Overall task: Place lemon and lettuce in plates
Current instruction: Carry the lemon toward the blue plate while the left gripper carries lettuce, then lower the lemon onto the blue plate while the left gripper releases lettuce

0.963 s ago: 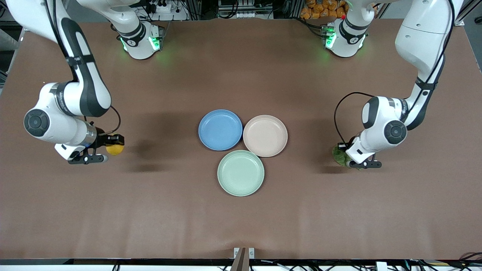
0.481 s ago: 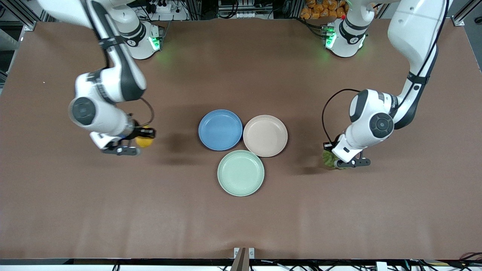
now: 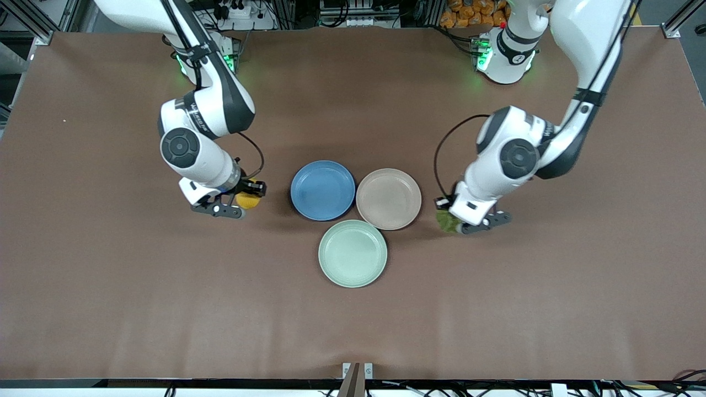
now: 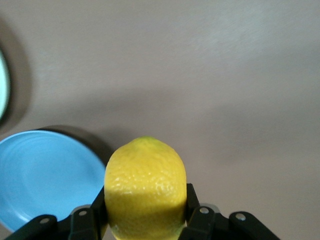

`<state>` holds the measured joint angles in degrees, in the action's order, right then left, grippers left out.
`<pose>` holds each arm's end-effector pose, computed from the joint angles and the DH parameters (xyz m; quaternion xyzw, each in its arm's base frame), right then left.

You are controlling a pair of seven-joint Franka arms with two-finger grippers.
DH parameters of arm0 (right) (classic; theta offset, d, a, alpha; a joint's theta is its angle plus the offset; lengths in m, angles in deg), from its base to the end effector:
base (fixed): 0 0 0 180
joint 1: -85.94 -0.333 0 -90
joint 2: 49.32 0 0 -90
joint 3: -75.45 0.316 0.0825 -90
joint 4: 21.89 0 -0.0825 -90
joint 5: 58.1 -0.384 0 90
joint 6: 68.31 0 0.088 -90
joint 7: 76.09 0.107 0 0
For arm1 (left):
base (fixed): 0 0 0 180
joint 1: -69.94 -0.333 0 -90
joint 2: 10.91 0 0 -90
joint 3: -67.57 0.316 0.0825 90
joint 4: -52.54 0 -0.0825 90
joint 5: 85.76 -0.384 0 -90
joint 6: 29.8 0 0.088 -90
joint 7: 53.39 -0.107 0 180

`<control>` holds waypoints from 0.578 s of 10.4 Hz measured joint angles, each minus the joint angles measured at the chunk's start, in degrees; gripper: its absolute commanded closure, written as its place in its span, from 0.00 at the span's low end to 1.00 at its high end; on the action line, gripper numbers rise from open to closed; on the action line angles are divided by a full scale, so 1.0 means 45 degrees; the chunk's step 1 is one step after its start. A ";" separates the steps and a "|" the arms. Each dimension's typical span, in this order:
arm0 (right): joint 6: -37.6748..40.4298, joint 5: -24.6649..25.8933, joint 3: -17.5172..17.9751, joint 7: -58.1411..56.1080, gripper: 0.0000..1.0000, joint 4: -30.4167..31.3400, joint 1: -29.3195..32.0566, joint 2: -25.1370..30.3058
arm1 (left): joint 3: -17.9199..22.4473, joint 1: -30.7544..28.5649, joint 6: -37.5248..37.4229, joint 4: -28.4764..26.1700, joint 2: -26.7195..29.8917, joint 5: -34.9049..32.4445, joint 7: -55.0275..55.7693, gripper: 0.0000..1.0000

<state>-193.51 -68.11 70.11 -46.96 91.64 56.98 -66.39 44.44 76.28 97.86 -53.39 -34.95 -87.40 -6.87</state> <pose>0.5417 0.2458 0.3098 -0.9924 0.1000 0.0655 0.0291 0.5622 -0.2971 0.3134 0.9856 0.1545 -0.0450 0.0525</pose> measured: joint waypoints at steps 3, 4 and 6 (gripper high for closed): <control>-0.0614 -0.0240 0.0000 0.1596 1.00 -0.0122 -0.0992 -0.0515 | -0.0001 0.1401 0.0001 0.0760 -0.0711 0.0000 0.2360 1.00; -0.0979 -0.0245 0.0007 0.2452 1.00 -0.0241 -0.1518 -0.0854 | 0.0003 0.1808 0.0009 0.0966 -0.1055 0.0000 0.2943 1.00; -0.1923 -0.0246 0.0012 0.3977 1.00 -0.0444 -0.2591 -0.1772 | 0.0027 0.2343 0.0125 0.1283 -0.1721 0.0000 0.3773 1.00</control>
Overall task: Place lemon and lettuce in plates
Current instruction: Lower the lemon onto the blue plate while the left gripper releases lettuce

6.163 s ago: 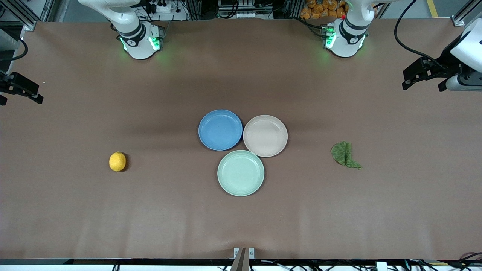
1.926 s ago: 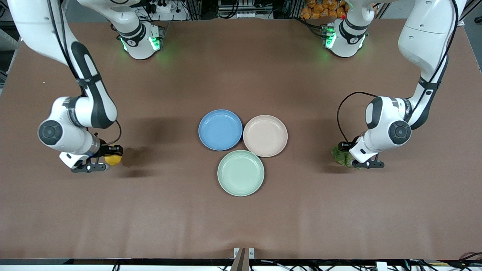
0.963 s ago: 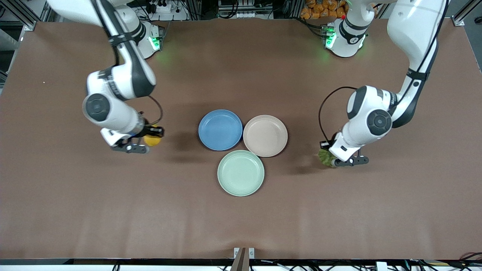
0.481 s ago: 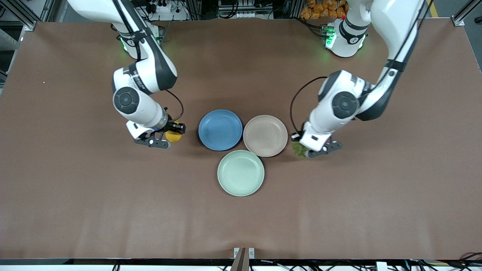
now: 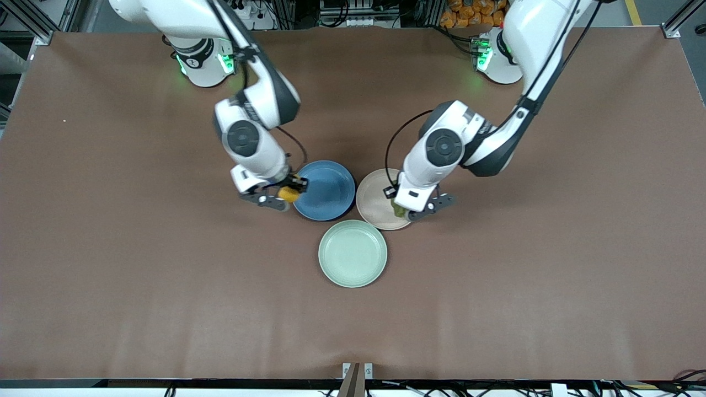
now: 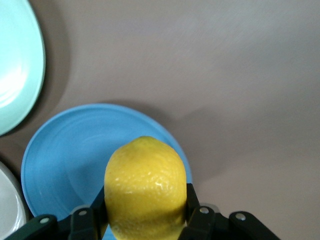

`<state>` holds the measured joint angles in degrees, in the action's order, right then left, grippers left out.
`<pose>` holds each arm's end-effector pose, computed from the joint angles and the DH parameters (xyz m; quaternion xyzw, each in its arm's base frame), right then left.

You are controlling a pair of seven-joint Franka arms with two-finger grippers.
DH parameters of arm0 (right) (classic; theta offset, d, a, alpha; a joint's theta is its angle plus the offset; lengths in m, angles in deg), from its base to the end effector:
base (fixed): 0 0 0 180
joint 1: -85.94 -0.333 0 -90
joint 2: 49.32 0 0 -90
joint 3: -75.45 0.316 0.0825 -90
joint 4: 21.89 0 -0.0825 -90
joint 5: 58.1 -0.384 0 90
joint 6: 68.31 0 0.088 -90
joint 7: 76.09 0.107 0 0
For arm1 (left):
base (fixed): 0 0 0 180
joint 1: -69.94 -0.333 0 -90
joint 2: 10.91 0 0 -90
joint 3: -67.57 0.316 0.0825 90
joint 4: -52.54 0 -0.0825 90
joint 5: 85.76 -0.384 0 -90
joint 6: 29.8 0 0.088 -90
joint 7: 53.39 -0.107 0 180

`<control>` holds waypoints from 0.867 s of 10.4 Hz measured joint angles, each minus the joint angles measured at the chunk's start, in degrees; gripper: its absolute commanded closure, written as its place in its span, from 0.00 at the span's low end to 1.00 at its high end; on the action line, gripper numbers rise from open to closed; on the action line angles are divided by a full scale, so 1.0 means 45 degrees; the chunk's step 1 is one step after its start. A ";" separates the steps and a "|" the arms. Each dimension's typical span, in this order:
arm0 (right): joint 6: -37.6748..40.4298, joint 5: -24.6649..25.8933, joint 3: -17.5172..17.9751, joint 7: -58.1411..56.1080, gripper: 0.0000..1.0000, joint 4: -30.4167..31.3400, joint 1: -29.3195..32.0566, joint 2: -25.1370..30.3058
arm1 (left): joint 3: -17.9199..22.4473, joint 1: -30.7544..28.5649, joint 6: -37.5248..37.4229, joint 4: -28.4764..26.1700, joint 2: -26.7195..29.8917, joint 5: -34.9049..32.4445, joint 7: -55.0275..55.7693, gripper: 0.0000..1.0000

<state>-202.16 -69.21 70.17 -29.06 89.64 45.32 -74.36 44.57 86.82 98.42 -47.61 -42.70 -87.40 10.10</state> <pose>0.4991 0.3604 0.2523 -0.9847 0.1659 0.0484 0.0224 0.5230 -0.4041 0.2755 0.9710 0.2203 -0.0794 0.0491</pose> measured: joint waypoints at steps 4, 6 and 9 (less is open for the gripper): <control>-0.0451 0.0000 -0.0009 0.1475 0.73 -0.0955 -0.0728 -0.1438 | 0.0097 0.0325 0.0975 0.0268 -0.0931 0.0000 0.0401 0.00; -0.0434 0.0000 -0.0030 0.1870 0.00 -0.1188 -0.0731 -0.1616 | 0.0134 0.0286 0.1015 0.0596 -0.0922 -0.0303 0.0401 0.00; -0.0340 0.0001 -0.0116 0.2151 0.00 -0.1205 -0.0726 -0.1622 | 0.0251 0.0091 0.0182 0.0980 0.0070 -0.1506 0.0315 0.00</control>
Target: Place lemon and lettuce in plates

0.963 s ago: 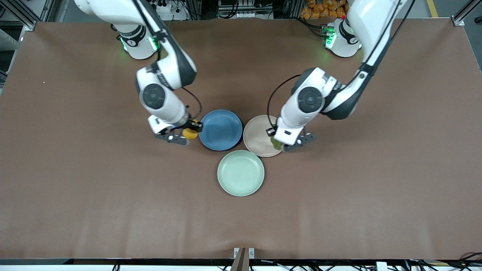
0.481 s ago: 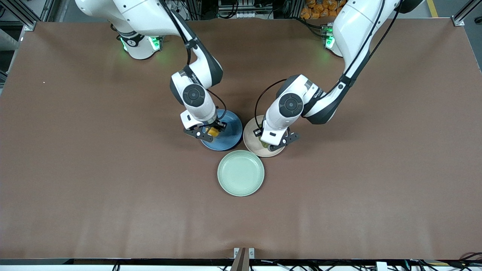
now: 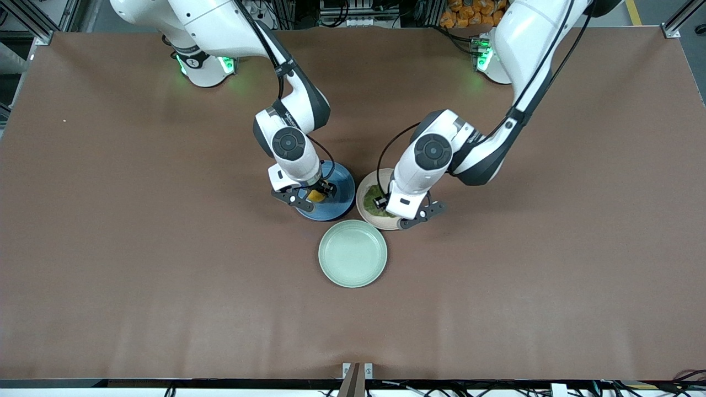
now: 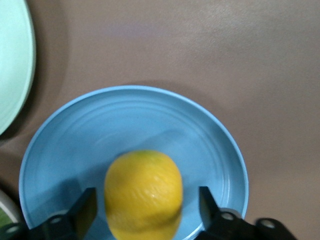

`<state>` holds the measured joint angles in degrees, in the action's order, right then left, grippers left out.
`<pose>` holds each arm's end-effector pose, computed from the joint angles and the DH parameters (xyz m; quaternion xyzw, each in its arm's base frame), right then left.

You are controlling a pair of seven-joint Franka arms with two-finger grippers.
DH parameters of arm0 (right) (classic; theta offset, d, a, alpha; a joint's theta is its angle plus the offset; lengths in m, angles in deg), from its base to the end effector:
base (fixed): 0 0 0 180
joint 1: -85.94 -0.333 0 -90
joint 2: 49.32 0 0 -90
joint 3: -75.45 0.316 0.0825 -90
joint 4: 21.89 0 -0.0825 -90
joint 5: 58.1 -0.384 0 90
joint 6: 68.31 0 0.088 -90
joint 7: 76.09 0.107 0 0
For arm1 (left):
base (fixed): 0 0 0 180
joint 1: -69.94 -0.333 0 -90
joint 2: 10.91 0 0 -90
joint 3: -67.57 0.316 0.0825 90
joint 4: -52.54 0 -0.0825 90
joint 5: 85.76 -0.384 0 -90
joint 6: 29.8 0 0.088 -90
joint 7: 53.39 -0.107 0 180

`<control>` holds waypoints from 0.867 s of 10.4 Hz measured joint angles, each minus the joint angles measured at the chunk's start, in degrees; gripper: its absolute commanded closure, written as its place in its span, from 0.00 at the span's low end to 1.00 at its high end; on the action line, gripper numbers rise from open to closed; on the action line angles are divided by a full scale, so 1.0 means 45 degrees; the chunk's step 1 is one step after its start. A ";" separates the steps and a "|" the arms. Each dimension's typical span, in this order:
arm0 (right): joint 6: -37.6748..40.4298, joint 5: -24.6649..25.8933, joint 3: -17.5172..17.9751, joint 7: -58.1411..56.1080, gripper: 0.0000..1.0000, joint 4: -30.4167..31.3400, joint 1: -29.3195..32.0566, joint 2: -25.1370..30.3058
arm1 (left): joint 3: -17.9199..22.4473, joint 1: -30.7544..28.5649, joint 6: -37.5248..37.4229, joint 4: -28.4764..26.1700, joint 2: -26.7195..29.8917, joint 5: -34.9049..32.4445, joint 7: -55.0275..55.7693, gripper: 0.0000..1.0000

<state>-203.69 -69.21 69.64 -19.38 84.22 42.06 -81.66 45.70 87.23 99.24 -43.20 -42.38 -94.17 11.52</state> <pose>0.4984 0.3979 0.2133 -0.9735 0.2241 0.0449 0.0089 0.5516 -0.4039 0.3110 0.9767 0.2078 -0.0072 0.0530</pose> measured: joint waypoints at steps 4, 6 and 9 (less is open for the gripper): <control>0.1807 0.0046 -0.0678 -0.1588 0.00 -0.0365 0.0973 0.0238 | 0.0634 -0.0639 -0.1554 0.0048 0.2112 -0.0386 -0.3617 0.00; 0.2682 0.0046 -0.0770 -0.3729 0.00 -0.0432 0.2533 0.0568 | 0.0642 -0.1560 -0.2472 0.0171 0.2747 -0.0386 -0.5745 0.00; 0.3003 0.0046 -0.0784 -0.5864 0.00 -0.0434 0.3730 0.0669 | 0.0648 -0.2282 -0.4378 0.1047 0.3309 -0.0329 -0.8056 0.00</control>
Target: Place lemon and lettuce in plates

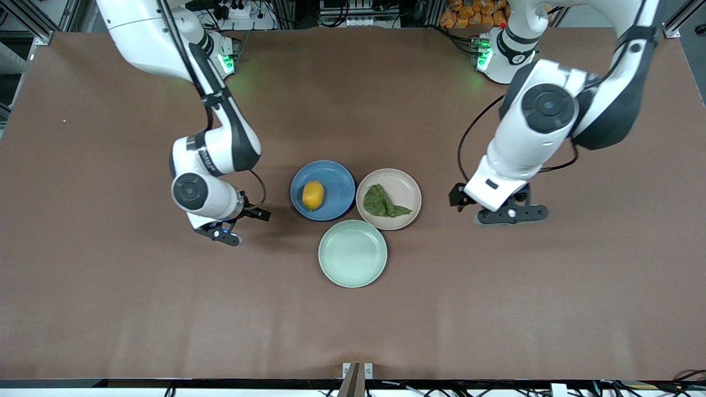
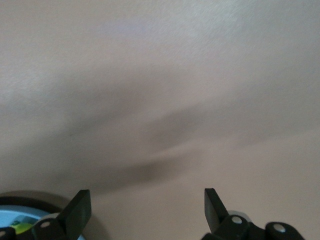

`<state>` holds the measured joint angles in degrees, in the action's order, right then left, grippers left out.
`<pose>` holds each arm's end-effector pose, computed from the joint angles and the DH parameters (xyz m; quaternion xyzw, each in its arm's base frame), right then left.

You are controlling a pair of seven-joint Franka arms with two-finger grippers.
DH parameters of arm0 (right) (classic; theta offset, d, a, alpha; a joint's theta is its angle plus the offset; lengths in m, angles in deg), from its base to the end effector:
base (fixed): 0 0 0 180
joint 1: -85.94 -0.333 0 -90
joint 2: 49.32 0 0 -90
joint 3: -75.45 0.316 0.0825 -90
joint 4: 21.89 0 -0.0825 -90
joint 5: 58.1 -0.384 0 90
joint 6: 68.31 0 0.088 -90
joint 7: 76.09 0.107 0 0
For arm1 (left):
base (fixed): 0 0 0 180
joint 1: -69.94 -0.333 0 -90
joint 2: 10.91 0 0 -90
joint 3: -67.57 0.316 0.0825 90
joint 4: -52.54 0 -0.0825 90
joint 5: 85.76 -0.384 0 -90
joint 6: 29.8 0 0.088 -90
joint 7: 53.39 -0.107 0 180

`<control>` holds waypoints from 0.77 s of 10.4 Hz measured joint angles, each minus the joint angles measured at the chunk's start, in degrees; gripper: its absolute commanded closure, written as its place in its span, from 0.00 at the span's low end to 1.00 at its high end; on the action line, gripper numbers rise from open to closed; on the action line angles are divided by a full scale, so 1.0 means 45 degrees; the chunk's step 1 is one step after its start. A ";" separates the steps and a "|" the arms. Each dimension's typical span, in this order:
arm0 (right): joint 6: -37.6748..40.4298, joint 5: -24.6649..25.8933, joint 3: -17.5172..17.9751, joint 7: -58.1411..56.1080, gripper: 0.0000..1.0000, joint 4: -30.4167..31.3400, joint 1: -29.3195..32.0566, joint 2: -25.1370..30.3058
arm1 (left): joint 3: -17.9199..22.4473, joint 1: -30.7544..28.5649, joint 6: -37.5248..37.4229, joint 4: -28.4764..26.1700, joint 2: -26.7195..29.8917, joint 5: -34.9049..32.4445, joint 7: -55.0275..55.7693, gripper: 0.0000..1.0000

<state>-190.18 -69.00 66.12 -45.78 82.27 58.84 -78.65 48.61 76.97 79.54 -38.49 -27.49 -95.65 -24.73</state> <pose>0.5933 0.2052 0.2449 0.9819 -0.1597 -0.1019 0.0072 0.5986 -0.2536 0.4794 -0.9991 -0.0041 -0.0373 0.0210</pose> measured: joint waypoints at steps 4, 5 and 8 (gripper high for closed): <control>0.0552 0.0000 0.0135 -0.2212 0.00 -0.0003 0.1386 0.0198 | 0.0014 -0.1947 -0.1293 0.0280 0.1400 0.0809 -0.2439 0.00; 0.0682 -0.0001 0.0590 -0.2712 0.00 0.0003 0.2239 0.0277 | 0.0021 -0.2220 -0.1494 0.0288 0.1804 0.0833 -0.2533 0.00; 0.0840 0.0071 0.1716 -0.4278 0.00 0.0494 0.4455 0.0720 | 0.0063 -0.2569 -0.2112 0.0287 0.2866 0.0842 -0.2568 0.00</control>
<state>-186.40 -68.69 73.84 -65.03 84.49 78.89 -75.42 48.90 65.41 70.04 -37.20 -14.59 -91.87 -36.28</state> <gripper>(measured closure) 0.000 0.000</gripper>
